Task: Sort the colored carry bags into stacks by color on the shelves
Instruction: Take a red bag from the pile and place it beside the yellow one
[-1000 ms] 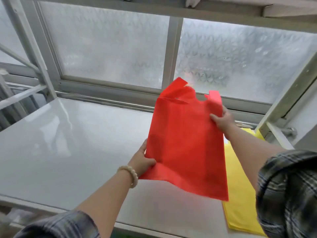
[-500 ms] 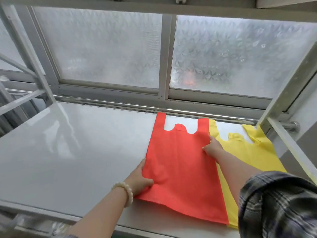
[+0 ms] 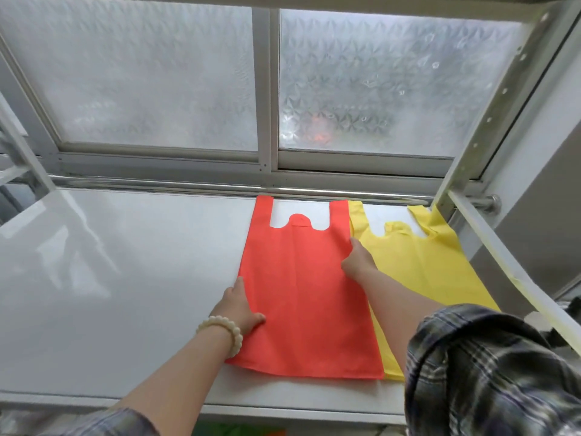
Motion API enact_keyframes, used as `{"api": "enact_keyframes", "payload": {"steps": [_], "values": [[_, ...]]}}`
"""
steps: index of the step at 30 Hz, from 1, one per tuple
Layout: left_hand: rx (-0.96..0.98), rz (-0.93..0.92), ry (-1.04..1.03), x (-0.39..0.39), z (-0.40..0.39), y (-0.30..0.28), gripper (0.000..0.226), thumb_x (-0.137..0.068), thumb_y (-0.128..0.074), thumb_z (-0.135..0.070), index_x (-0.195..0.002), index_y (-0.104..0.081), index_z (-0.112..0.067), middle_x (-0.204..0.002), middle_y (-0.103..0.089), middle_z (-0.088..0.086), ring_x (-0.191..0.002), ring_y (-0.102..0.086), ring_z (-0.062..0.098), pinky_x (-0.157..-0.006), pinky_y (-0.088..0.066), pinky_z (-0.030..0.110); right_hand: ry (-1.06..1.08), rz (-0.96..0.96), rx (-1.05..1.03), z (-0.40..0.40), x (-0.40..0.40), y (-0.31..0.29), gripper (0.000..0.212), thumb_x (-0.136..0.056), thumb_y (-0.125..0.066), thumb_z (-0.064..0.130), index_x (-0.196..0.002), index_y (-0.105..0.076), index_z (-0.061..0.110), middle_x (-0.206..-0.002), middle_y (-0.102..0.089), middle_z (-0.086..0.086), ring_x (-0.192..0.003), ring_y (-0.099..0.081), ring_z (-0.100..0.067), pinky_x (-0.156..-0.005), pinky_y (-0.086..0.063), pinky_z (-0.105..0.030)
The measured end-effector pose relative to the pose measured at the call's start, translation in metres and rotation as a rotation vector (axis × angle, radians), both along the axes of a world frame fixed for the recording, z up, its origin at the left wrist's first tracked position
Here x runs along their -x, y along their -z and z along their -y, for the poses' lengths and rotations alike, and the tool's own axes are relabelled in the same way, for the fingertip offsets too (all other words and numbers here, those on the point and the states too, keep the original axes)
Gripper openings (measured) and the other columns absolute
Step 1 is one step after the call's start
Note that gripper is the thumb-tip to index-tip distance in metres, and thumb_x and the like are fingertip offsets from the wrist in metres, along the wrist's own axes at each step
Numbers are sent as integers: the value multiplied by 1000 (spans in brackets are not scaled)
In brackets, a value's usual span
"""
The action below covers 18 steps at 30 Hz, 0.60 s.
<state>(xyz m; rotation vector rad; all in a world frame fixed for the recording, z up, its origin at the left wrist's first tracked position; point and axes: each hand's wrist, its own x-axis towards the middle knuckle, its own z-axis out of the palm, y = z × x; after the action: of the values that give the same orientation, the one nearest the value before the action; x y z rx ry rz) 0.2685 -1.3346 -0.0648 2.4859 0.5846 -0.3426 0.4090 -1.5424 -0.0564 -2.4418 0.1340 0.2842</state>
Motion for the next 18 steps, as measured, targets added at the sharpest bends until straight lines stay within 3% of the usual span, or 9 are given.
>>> {"api": "enact_keyframes", "payload": {"steps": [11, 15, 18], "values": [[-74, 64, 37, 11, 7, 2, 99, -80, -66, -42, -150, 0, -17, -148, -26, 6, -134, -37, 24, -109, -35, 34, -12, -11, 142, 0, -4, -3, 56, -92, -37, 3, -147, -29, 9, -144, -41, -14, -132, -41, -31, -108, -36, -35], [-190, 48, -6, 15, 7, 2, 89, -79, -63, -53, -146, -15, -19, -138, -28, 3, -132, -30, 22, -103, -39, 35, -42, -6, 357, -2, 3, -2, 44, -95, -33, 8, -139, -38, 10, -138, -39, -14, -130, -36, -33, -104, -37, -40], [-252, 30, -26, 17, 11, 0, 82, -79, -58, -59, -143, -20, -22, -144, -20, 1, -135, -22, 21, -104, -35, 37, -62, 23, 443, -5, 7, -7, 44, -95, -31, 8, -138, -38, 12, -138, -36, -12, -130, -31, -32, -102, -38, -40]]}}
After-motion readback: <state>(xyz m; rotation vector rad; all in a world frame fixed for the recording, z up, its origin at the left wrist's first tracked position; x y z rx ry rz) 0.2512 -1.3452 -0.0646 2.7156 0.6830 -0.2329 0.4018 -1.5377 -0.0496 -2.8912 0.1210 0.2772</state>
